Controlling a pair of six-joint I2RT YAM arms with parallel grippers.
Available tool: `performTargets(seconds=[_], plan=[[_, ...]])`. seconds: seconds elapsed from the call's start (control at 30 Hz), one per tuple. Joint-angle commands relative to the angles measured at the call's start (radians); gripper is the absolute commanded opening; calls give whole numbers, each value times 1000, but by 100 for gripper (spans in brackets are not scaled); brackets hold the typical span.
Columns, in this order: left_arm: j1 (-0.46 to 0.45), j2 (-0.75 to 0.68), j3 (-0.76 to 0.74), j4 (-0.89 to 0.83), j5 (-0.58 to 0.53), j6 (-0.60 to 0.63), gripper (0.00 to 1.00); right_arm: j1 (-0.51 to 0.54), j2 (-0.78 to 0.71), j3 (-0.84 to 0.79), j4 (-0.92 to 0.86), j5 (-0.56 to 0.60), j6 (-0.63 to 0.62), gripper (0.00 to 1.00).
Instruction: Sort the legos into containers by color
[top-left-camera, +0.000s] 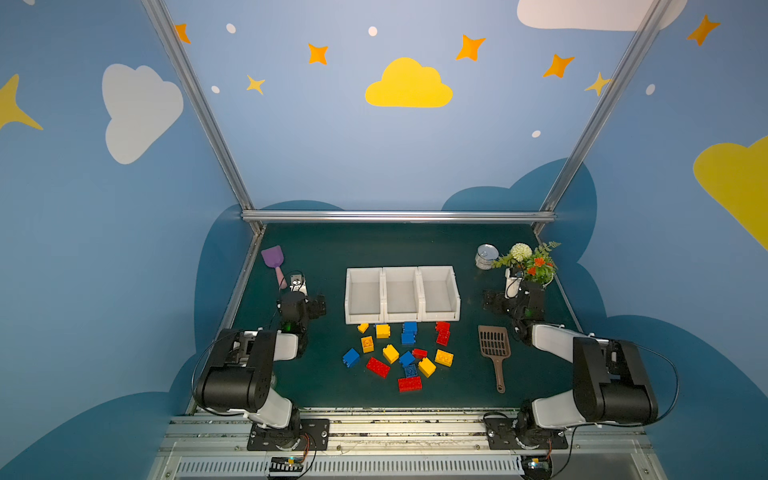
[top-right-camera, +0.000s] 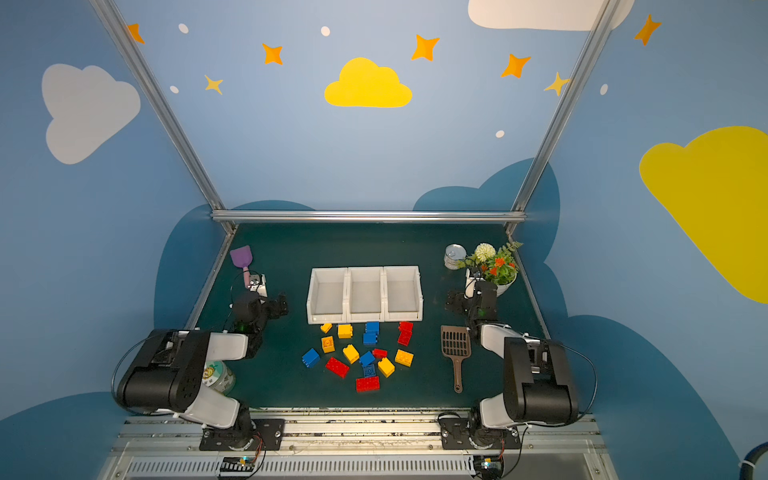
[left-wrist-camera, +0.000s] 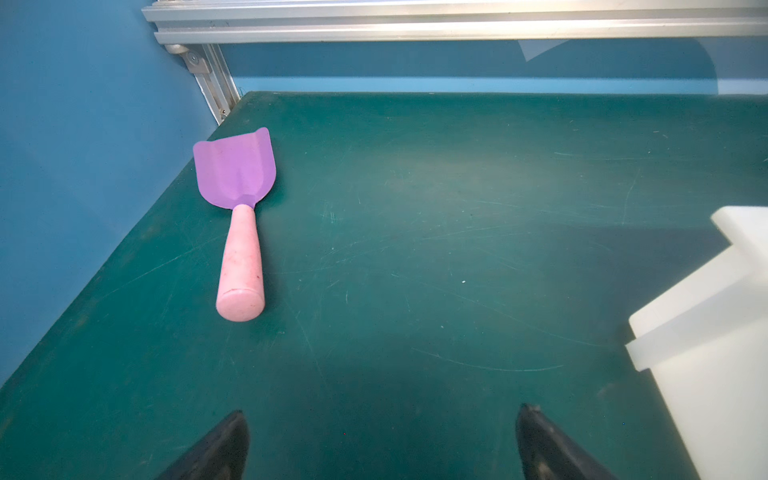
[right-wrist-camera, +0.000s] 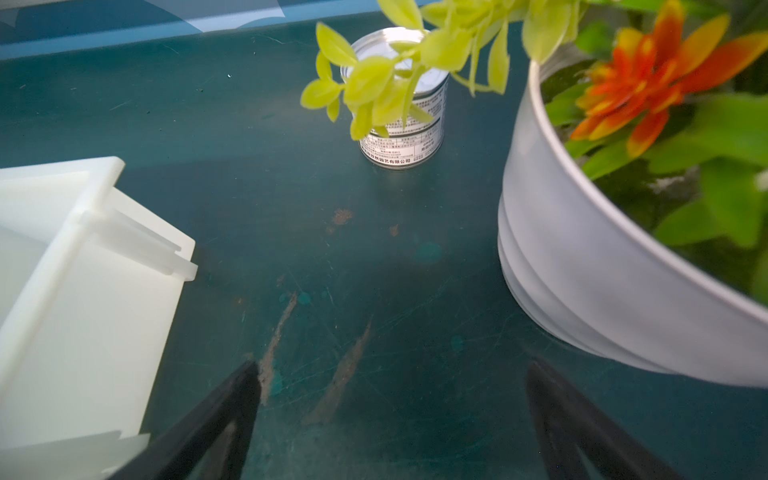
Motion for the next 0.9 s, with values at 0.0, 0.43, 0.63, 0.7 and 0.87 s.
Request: performTargets(seconds=[0.0,0.43,0.63,0.7,0.87], plan=[[4,-14,15,21,6,7,99,3,0,16,-7,6,8,99],[-38,-478,214,-717,90,-87,99,98,-305,130,-462,-16,-19,99],[-101,-637,253,-954,197,-214,100,231,-449,187,-590,-36,49,99],[-143,-646,269,-1041,206,-239,100,273,-461,210,-648,-18,111,99],[-259,-675,230,-1106,198,-352,99,393,-414,294,-852,-6,230,99]])
